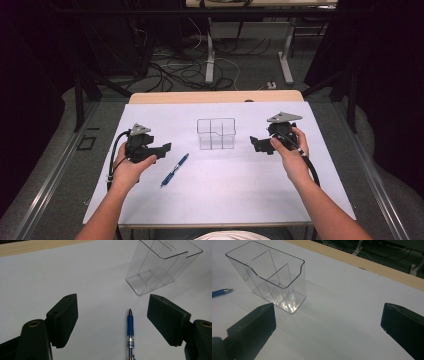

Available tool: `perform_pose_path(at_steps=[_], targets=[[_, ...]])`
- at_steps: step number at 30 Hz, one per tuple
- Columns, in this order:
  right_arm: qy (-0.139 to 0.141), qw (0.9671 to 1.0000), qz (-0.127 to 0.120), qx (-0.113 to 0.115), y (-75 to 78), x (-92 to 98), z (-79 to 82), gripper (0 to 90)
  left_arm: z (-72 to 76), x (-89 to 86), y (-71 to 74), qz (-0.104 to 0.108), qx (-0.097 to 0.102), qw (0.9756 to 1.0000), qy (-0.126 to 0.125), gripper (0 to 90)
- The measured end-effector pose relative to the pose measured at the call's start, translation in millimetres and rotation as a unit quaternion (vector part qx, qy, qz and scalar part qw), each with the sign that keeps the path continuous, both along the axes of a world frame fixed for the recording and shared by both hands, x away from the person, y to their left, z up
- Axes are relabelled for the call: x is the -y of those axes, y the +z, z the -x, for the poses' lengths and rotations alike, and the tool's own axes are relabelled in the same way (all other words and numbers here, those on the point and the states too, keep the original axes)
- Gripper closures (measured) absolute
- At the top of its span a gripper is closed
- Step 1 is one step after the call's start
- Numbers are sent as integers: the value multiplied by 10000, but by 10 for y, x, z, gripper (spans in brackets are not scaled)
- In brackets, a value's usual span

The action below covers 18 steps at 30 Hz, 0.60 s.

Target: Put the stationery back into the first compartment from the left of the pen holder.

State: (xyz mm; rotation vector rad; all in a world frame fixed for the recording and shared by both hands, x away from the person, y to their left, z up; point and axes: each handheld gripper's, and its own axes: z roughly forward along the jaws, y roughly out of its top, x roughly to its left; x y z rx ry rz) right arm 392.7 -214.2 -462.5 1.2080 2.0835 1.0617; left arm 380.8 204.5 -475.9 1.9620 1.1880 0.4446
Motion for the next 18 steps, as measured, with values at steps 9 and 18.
perform_pose_path(at_steps=[9, 18], targets=[[-57, 9998, -186, 61, -37, 75, 75, 0, -96, 87, 48, -351, -221, 9986, -313, 308], [-115, 9996, -248, 77, -32, 101, 93, 0, -219, 160, 71, -431, -960, 9941, -248, 389]])
